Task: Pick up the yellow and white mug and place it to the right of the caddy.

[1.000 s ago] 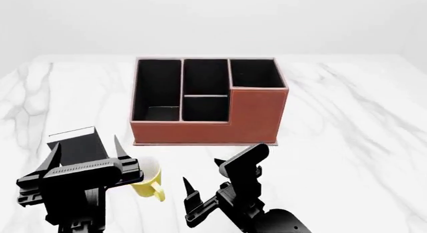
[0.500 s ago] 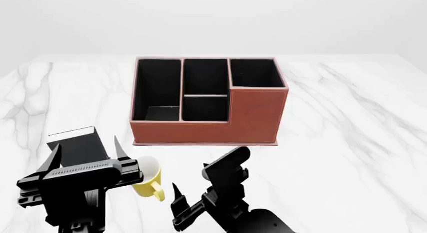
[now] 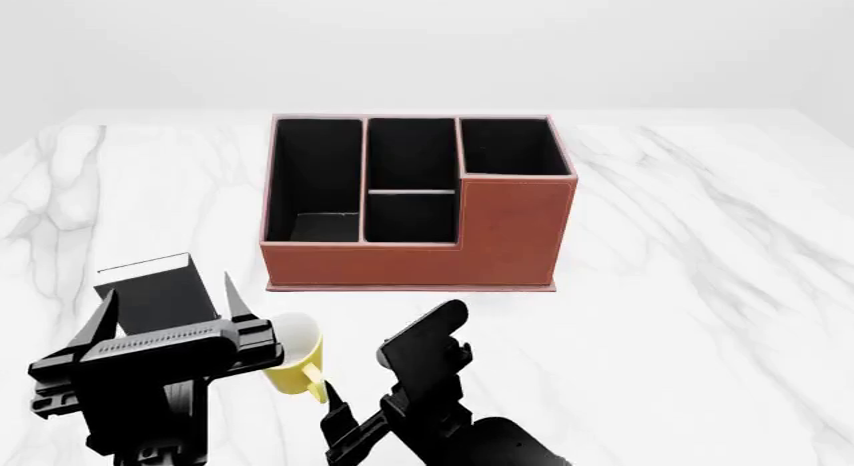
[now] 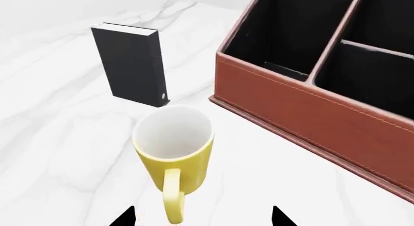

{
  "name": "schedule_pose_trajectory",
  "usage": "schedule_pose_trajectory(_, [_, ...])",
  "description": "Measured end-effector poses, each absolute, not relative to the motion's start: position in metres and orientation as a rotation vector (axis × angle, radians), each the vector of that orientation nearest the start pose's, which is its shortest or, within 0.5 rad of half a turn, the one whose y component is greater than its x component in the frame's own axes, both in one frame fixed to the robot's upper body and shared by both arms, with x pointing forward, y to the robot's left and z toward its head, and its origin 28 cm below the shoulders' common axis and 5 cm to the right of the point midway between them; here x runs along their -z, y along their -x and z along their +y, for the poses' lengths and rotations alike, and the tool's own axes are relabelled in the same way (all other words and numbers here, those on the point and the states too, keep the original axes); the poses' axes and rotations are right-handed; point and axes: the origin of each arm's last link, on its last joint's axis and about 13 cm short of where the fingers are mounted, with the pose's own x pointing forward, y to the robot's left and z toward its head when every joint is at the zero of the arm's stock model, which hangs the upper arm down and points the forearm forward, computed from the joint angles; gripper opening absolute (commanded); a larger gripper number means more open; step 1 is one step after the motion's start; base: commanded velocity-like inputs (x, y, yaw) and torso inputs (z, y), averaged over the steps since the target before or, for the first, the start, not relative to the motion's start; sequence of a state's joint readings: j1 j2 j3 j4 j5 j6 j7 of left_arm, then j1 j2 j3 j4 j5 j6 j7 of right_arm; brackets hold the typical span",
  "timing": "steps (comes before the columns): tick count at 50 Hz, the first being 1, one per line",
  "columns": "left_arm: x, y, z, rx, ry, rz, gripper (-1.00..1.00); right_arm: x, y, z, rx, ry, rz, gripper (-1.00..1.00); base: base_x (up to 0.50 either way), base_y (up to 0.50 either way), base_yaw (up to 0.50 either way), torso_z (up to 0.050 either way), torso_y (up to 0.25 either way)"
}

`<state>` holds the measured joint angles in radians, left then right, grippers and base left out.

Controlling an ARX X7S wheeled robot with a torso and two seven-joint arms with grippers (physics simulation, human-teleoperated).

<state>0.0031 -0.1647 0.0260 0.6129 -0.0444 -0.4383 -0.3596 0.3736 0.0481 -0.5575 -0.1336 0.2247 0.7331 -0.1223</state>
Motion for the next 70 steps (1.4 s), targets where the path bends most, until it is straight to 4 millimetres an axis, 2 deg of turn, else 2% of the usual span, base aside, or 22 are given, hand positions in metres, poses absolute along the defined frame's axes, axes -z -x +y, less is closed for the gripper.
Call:
schedule_pose_trajectory(46, [-0.108,-0.196,0.225,-0.274,-0.081,-0.185,1.0,-0.033,-0.289,0.039,-0.78,0.178,0.464,1.0,0.0,0.0,0.0,0.0,0.0])
schedule_pose_trajectory(47, [-0.108,-0.196,0.225,-0.274,-0.08,-0.185,1.0,-0.032,-0.289,0.04,-0.783,0.179,0.467,-1.0,0.0,0.0,0.0,0.0,0.0])
schedule_pose_trajectory(61, [-0.108,-0.195,0.225,-0.267,-0.078,-0.187,1.0,-0.03,-0.293,0.044,-0.808,0.153,0.488,-1.0,0.0,0.0,0.0,0.0,0.0])
schedule_pose_trajectory(70, [-0.108,-0.195,0.224,-0.263,-0.078,-0.188,1.0,-0.03,-0.294,0.04,-0.779,0.15,0.487,-1.0,0.0,0.0,0.0,0.0,0.0])
